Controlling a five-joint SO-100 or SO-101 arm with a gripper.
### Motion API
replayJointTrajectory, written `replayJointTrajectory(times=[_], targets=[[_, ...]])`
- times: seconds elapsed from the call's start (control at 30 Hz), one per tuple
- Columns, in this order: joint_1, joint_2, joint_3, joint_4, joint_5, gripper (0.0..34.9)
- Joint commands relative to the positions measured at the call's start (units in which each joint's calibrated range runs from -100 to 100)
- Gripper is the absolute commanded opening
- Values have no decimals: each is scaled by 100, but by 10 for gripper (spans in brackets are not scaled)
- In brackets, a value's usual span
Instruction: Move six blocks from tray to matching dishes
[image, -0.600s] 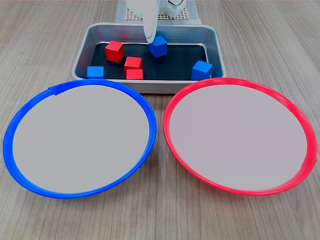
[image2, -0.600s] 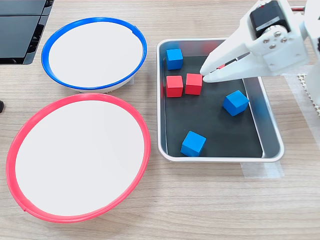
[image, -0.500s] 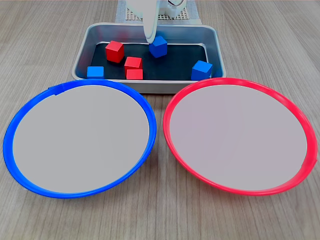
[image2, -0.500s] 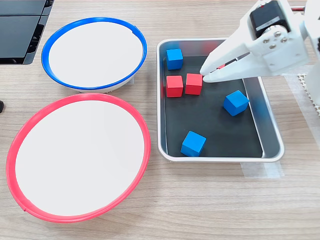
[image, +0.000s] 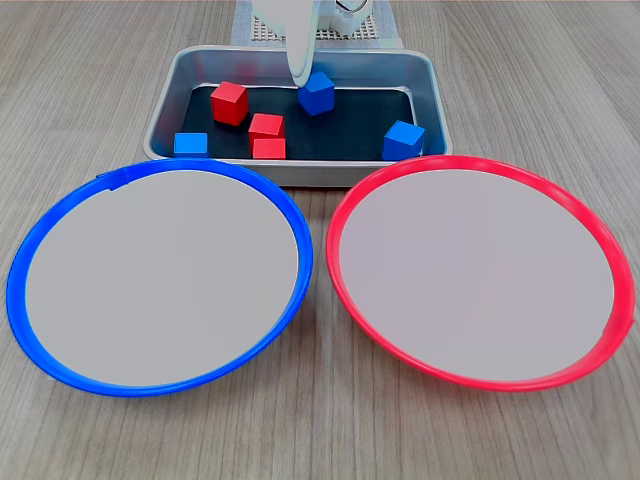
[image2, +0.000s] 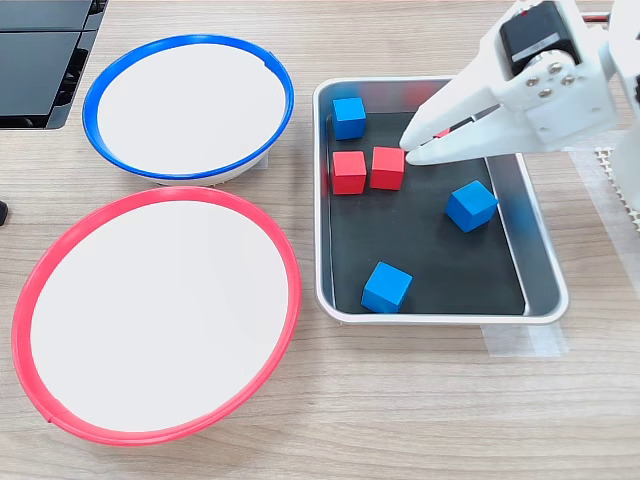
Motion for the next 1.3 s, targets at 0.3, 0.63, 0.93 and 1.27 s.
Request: replayJointTrajectory(times=[0.3, 0.63, 0.93, 1.27], targets=[[8, -34, 0, 19, 20, 4], [-20, -17, 0, 61, 29, 3], [-265, 4000, -3323, 2289, 1490, 59], [-30, 5740, -3705, 2314, 2623, 196]])
